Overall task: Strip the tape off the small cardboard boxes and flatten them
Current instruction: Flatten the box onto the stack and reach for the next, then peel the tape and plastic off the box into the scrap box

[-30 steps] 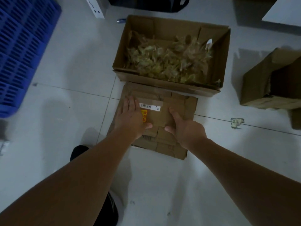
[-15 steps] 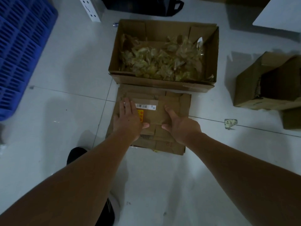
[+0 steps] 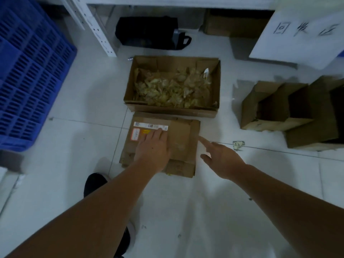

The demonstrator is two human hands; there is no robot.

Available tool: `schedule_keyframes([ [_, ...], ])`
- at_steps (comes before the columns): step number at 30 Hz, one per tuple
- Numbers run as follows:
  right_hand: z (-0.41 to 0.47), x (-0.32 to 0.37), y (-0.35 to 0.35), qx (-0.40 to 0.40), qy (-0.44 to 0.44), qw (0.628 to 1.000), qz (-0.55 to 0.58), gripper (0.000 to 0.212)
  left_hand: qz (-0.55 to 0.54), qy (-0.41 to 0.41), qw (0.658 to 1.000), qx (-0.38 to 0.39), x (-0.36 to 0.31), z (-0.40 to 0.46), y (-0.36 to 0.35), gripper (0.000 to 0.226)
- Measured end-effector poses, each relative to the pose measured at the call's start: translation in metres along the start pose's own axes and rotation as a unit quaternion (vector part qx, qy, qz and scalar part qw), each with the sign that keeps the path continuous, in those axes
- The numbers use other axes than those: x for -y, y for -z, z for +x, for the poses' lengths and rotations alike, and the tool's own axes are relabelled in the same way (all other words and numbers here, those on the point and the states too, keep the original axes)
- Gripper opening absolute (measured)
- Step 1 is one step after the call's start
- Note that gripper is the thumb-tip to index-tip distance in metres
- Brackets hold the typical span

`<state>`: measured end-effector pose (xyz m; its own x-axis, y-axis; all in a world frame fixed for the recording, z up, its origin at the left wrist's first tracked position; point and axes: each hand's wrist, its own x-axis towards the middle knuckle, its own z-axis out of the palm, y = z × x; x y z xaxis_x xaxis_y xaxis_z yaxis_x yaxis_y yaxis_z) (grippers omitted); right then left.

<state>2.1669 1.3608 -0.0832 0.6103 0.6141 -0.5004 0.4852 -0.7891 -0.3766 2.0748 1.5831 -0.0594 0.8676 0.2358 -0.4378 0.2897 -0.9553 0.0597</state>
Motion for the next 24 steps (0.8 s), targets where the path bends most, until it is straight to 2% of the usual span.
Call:
schedule_keyframes([
  [5, -0.055, -0.042, 0.056, -0.04, -0.044, 0.998, -0.013, 0.061, 0.004, -0.077, 0.997, 0.029, -0.054, -0.011, 0.037, 0.067],
  [12, -0.127, -0.118, 0.11, -0.082, -0.112, 0.99, -0.015, 0.062, 0.0, -0.18, 0.984, 0.017, -0.167, -0.001, 0.081, 0.071],
  [15, -0.144, -0.149, 0.117, -0.085, -0.137, 0.987, -0.012, 0.062, 0.009, -0.219, 0.976, 0.007, -0.214, 0.01, 0.091, 0.066],
  [19, -0.134, -0.168, 0.115, -0.068, -0.129, 0.989, -0.028, 0.064, 0.039, -0.231, 0.972, 0.007, -0.255, 0.037, 0.078, 0.066],
  [24, -0.078, -0.162, 0.105, -0.064, -0.087, 0.992, -0.065, 0.064, 0.103, -0.227, 0.968, 0.025, -0.266, 0.073, 0.048, 0.065],
])
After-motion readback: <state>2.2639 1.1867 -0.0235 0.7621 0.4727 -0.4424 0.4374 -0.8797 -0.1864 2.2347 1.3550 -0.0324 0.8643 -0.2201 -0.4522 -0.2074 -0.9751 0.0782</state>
